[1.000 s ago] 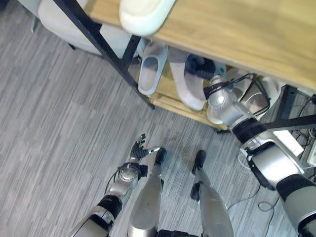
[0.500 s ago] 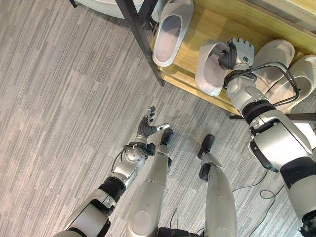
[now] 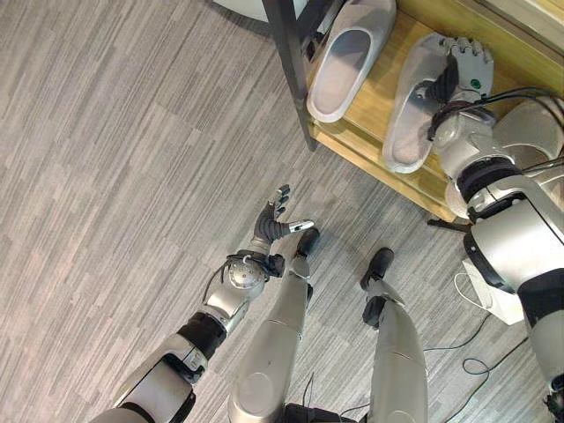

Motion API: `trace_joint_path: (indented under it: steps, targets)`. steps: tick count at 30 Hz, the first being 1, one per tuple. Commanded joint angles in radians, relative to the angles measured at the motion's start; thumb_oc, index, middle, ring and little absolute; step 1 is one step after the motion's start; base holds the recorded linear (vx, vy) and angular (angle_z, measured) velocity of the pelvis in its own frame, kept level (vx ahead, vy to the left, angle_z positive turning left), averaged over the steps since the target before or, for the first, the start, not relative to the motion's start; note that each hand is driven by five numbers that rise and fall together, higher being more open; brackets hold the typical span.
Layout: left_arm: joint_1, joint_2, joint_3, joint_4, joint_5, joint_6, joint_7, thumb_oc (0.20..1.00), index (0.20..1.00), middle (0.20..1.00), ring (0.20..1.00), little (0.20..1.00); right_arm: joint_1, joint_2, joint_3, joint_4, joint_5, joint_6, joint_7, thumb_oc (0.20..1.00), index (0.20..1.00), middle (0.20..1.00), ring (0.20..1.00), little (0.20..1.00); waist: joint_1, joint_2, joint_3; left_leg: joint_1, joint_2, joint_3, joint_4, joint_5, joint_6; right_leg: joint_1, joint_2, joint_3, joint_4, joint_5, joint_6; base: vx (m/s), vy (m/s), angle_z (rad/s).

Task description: Arrange the slippers neatly on the shoe rack.

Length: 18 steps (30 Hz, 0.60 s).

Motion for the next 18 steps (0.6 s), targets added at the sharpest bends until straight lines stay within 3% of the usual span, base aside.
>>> trace_joint_path:
  steps: [1,4,9,13,18]
  targets:
    - [0.009,-0.014,0.005,0.008,-0.013,-0.028,0.013,1.000,1.000,1.000,1.000,1.000,-0.007,-0.048,-0.008,-0.037,0.077,-0.028,-0.045,1.000,1.000,1.000,1.000,1.000,-0.006,0.023,-0.026,0.028,0.015,0.039,0.073,-0.125,0.022,0.087,-0.010,0.065,-0.012,-0.071,0.084,0.02,0.006,-0.06]
    - [0.003,-0.007,0.009,0.008,-0.010,-0.022,0.023,1.000,1.000,1.000,1.000,1.000,-0.008,-0.031,-0.036,-0.048,0.114,-0.032,-0.066,1.000,1.000,1.000,1.000,1.000,-0.018,0.016,-0.024,0.042,0.020,0.048,0.068,-0.128,0.021,0.097,-0.008,0.069,-0.018,-0.068,0.084,0.01,0.015,-0.06]
    - [0.000,-0.012,0.031,0.033,0.016,0.003,0.061,1.000,1.000,1.000,1.000,1.000,0.094,0.026,-0.187,-0.196,0.268,-0.076,-0.179,1.000,1.000,1.000,1.000,1.000,-0.070,-0.011,-0.018,0.082,0.032,0.071,0.059,-0.137,0.022,0.133,0.006,0.088,-0.041,-0.061,0.083,0.01,0.042,-0.14]
    - [0.010,-0.005,0.036,0.032,0.028,0.009,0.067,1.000,1.000,1.000,1.000,1.000,0.163,0.054,-0.246,-0.266,0.333,-0.100,-0.179,1.000,1.000,1.000,1.000,1.000,-0.089,-0.017,-0.018,0.103,0.036,0.078,0.051,-0.140,0.021,0.157,0.007,0.091,-0.059,-0.057,0.083,0.00,0.001,-0.16]
    - [0.018,0.000,0.034,0.043,0.028,0.014,0.069,1.000,1.000,1.000,1.000,1.000,0.202,0.115,-0.270,-0.217,0.410,-0.119,-0.131,1.000,1.000,1.000,1.000,1.000,-0.094,-0.019,-0.013,0.115,0.042,0.085,0.046,-0.140,0.019,0.173,0.011,0.094,-0.075,-0.050,0.082,-0.02,-0.006,-0.15]
